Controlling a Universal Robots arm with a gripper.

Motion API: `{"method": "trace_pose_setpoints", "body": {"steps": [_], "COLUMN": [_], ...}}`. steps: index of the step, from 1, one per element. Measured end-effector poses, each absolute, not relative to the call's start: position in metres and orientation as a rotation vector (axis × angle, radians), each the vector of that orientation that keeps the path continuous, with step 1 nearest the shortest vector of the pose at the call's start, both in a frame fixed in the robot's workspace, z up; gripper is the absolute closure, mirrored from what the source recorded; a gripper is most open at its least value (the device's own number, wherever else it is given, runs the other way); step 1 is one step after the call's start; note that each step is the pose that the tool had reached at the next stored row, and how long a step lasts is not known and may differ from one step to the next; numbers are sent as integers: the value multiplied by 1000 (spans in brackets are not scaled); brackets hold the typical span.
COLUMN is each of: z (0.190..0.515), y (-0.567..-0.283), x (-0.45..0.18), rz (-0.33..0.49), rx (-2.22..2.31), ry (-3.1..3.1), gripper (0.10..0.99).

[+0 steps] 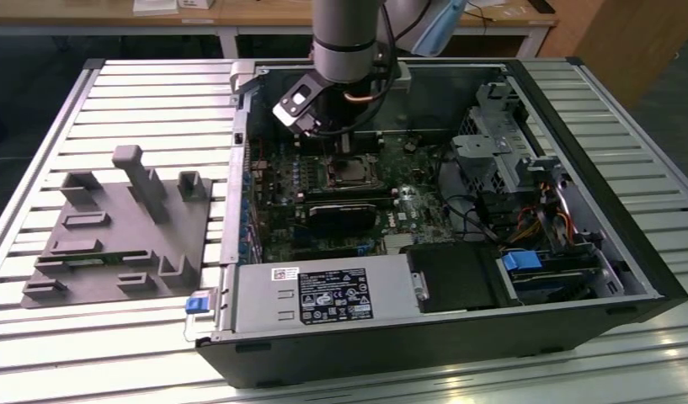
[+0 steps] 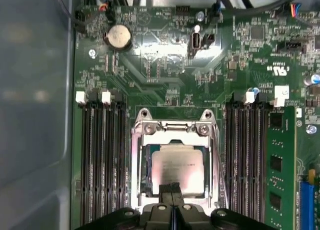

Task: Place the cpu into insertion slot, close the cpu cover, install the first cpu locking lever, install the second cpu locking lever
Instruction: 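Close the cpu cover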

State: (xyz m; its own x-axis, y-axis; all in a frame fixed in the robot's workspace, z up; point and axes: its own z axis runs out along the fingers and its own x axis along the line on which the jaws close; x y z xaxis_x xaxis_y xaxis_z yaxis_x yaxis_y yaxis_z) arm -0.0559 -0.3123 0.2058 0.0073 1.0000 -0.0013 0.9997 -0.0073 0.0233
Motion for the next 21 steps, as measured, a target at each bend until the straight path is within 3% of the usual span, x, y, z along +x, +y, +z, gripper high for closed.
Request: {"method": "trace_pose_setpoints", "body": {"steps": [21], "z": [206], "y": [-312], "x": [-50], "rz": [24], "rx": [2217], "ry": [2201], "gripper": [965]}}
